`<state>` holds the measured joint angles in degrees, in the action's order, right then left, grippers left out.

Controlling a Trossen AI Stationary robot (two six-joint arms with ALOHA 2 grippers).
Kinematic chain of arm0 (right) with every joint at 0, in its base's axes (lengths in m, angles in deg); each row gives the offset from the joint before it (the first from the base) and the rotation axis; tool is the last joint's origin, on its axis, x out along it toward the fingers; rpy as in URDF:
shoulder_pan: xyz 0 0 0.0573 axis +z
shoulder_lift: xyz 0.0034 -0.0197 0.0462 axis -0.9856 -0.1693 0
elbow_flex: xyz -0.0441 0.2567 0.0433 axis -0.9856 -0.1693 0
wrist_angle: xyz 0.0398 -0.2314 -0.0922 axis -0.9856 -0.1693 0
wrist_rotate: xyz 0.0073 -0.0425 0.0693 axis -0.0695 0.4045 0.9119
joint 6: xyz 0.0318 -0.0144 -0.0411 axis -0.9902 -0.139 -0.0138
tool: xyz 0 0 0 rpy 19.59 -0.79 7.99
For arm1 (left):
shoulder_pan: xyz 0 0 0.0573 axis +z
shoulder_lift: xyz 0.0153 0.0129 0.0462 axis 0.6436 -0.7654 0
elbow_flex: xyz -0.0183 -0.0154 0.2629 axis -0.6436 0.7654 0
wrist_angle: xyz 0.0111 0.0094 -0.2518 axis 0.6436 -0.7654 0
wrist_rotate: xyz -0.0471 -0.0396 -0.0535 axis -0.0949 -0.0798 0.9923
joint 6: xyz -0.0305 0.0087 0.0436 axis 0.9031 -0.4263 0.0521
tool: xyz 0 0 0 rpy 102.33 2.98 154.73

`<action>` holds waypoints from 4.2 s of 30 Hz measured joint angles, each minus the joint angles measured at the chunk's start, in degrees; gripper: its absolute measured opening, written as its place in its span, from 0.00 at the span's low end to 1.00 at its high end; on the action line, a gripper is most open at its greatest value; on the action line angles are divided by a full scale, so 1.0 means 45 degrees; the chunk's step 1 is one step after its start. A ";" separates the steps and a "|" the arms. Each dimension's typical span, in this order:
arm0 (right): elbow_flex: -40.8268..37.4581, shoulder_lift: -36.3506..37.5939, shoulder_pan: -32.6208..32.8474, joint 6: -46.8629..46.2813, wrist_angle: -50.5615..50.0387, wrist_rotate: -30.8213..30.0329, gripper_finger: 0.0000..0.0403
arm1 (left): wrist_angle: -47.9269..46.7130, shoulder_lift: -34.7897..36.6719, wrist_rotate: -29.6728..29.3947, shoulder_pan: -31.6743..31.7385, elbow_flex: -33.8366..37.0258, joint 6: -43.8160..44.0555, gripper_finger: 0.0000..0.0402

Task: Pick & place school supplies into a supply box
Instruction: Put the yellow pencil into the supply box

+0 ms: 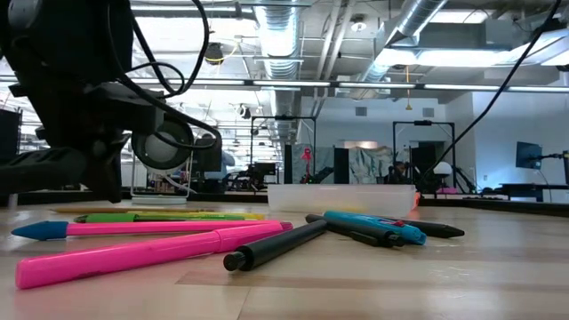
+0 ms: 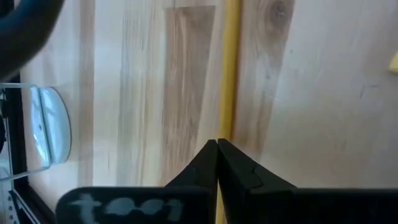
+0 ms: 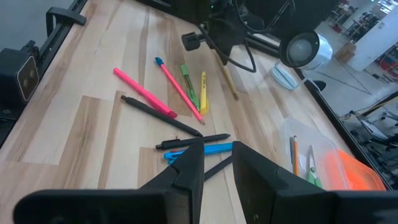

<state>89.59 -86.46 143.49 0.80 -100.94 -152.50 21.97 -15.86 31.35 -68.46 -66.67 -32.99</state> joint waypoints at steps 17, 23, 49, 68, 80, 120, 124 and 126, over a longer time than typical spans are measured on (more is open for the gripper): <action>0.0000 0.0000 0.0000 0.0000 -0.0013 0.0005 0.19 | 0.1057 0.0081 0.1560 0.1012 -0.0048 -0.2134 0.17; 0.0000 0.0000 0.0000 -0.0004 -0.0087 0.0010 0.19 | 0.1125 0.0206 0.2091 0.1756 -0.0090 -0.2792 0.34; -0.0554 0.0000 0.0016 -0.0223 0.0442 0.0445 0.19 | 0.6428 0.0843 0.4864 0.4436 -0.0047 -0.6720 0.41; -0.0554 0.0000 -0.0029 -0.0238 0.0437 0.0661 0.19 | 0.6611 0.0285 0.5867 0.5071 -0.0076 -0.6350 0.22; -0.0554 0.0000 -0.0165 -0.0233 0.0437 0.0673 0.19 | 0.6297 0.0275 0.5787 0.4785 -0.0076 -0.6287 0.03; -0.0554 0.0000 -0.1015 -0.0014 0.0530 0.1345 0.19 | 0.4741 0.0236 0.4791 0.2672 -0.1207 -0.6037 0.16; -0.0554 0.0000 -0.1001 -0.0015 0.0568 0.1355 0.19 | 0.4753 0.0244 0.5074 0.2712 -0.1207 -0.6010 0.23; -0.0554 0.0000 -0.0996 -0.0015 0.0573 0.1355 0.19 | 0.4765 0.0246 0.5375 0.2707 -0.1207 -0.6008 0.25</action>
<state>87.10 -86.46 139.01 0.74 -98.36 -146.40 43.41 -14.75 55.53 -56.28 -72.10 -60.02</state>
